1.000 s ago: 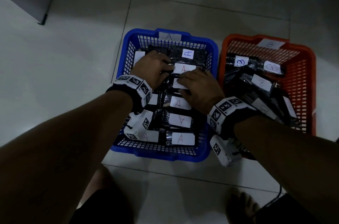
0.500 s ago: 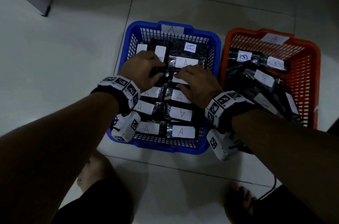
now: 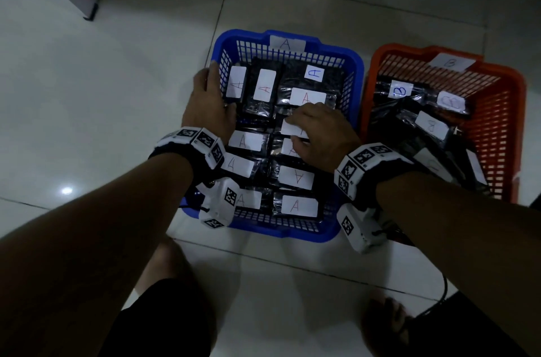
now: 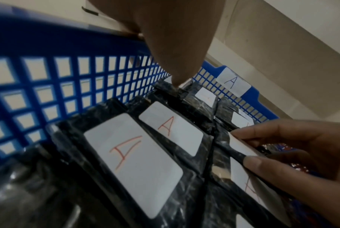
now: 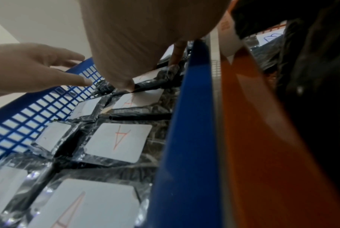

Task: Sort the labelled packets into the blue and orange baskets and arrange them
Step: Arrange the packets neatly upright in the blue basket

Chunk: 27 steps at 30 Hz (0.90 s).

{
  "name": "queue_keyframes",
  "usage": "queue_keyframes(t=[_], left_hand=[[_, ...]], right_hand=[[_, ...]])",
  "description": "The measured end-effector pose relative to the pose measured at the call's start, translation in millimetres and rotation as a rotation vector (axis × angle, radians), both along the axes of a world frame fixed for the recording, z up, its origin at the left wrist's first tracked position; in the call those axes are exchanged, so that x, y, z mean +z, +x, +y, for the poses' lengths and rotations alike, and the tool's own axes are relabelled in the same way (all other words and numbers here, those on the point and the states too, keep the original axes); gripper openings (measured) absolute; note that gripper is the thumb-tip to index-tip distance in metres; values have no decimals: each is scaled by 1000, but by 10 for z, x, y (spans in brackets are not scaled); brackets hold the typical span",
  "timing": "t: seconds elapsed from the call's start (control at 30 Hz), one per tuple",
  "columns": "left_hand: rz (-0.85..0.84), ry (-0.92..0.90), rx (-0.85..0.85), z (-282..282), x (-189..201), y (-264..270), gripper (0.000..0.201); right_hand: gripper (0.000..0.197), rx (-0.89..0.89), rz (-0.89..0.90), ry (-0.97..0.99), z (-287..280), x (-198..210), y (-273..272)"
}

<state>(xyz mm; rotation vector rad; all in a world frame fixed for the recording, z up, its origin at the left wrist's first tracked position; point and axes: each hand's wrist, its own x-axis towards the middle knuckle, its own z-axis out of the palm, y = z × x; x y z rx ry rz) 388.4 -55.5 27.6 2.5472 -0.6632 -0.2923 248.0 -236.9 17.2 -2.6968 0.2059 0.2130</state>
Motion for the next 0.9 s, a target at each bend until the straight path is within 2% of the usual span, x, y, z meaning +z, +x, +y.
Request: queue_keyframes(t=[0.17,0.6,0.7,0.9], left_hand=[[4,-19,52,-28,14,2,71],[25,-4,28,1,3,53,73],[-45,55,17,-18,38,83,68],[-187,130,-67,-355,341,149,55]], right_hand=[[43,20,7,-29,-1,-4,-5],[44,6,-29,-29,-20,34,-6],[38,-60,-95,-20,-74,142,29],[41,-148,-248,-72,-484,407,126]])
